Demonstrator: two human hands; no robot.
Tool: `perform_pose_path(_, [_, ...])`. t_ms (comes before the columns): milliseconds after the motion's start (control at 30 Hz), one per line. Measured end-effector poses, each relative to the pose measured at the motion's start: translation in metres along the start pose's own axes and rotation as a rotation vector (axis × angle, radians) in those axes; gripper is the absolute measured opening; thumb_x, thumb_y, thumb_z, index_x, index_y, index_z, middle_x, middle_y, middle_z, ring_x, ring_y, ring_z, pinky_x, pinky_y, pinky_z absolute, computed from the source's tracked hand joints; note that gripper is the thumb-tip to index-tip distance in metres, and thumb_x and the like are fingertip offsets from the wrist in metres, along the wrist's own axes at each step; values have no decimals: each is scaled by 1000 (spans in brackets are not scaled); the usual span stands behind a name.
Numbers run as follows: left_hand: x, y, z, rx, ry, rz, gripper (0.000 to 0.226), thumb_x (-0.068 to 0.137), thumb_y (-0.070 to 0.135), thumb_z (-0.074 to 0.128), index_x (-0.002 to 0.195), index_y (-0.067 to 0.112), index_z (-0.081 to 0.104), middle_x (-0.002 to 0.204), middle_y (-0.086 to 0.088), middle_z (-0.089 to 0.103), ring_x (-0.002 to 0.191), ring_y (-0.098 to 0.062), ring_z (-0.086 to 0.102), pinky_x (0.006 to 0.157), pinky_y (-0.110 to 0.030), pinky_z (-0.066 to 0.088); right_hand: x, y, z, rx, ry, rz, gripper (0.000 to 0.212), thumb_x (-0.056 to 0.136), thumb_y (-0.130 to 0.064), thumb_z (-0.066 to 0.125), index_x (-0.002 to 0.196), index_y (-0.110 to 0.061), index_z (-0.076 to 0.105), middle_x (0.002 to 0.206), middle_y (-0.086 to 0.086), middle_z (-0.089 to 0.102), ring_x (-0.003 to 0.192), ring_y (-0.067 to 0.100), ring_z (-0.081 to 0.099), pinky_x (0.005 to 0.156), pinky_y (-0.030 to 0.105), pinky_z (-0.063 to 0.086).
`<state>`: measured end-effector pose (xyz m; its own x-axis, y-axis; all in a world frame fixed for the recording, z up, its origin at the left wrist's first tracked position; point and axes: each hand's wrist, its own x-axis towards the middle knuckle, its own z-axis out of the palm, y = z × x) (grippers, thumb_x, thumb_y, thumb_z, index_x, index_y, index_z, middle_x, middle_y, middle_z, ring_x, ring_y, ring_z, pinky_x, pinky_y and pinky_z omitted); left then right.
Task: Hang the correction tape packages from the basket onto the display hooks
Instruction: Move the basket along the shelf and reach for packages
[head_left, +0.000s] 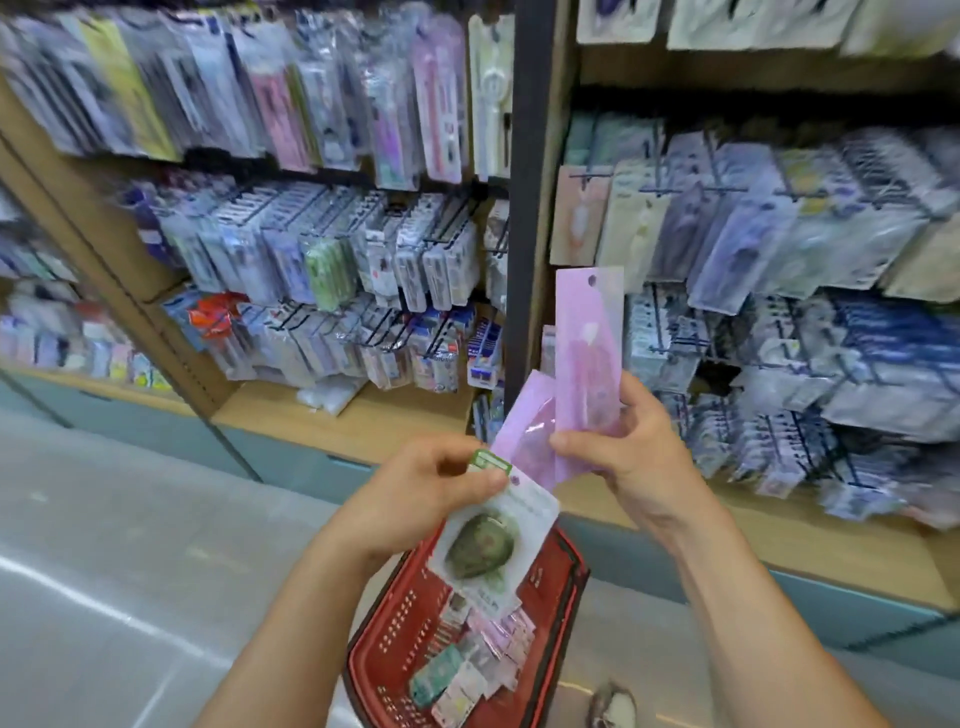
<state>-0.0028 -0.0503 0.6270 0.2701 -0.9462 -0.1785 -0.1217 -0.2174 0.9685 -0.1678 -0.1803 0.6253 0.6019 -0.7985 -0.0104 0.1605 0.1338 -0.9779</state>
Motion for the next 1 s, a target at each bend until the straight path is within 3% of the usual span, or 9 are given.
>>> perform_pose_path(67, [4,14,17,-140,-67,-4,23,80,20,69,91,1,72,88,-9,71,80,-16,66,70,-26,54,-7,-21,-6,27,24,-36,62,57,2,80,113,-18,63,98,7,75,87,24,72,69,36,57])
perform_pose_path(233, [13,52,57,-302,8,59,22,76,21,67,89,5,75,89,-18,75,75,-24,71,62,-29,56,-24,-69,-29,19,188,-165,62,73,14,75,125,-14,56,112,5,73,101,24,71,72,30,60])
perform_pose_path(400, [23,103,100,-420,132,166,15,87,8,64,92,1,76,80,-17,75,64,-22,69,53,-26,53,-44,-105,-53,-102,328,-377,98,82,6,74,136,-62,29,143,-32,41,122,1,58,87,30,58])
perform_pose_path(467, [27,123,116,-447,174,189,15,88,11,64,89,4,77,81,-17,75,65,-24,69,54,-28,54,-50,-121,-70,-240,349,-468,83,86,4,70,134,-57,38,141,-39,41,129,-6,48,95,23,53])
perform_pose_path(600, [29,163,156,-541,220,244,16,88,14,64,87,7,78,89,-16,76,71,-25,71,58,-31,58,-64,-150,-108,-378,374,-469,34,93,0,61,93,-32,74,104,-1,71,88,-11,62,78,10,46])
perform_pose_path(733, [27,199,206,-573,235,314,16,94,10,60,94,1,73,75,-7,74,53,-12,65,46,-20,50,-87,-182,-138,-276,209,-428,9,89,-28,66,95,-29,73,91,-16,75,84,-9,65,72,9,49])
perform_pose_path(800, [28,213,228,-551,266,344,16,94,12,61,95,3,74,76,-8,74,54,-14,66,48,-23,52,-92,-193,-159,-404,175,-386,36,73,-48,80,106,-36,71,103,-18,72,97,-8,64,79,12,51])
perform_pose_path(867, [30,226,247,-552,289,370,15,94,12,62,91,8,76,84,-12,76,68,-21,71,58,-30,58,-93,-205,-179,-538,226,-361,60,62,-48,89,117,-41,66,114,-16,64,104,-3,60,81,14,50])
perform_pose_path(1000, [33,256,281,-582,303,437,15,92,10,62,87,10,76,88,-13,76,75,-23,72,65,-32,61,-93,-233,-210,-515,164,-383,67,62,-34,93,121,-39,62,114,-14,69,105,5,66,90,29,55])
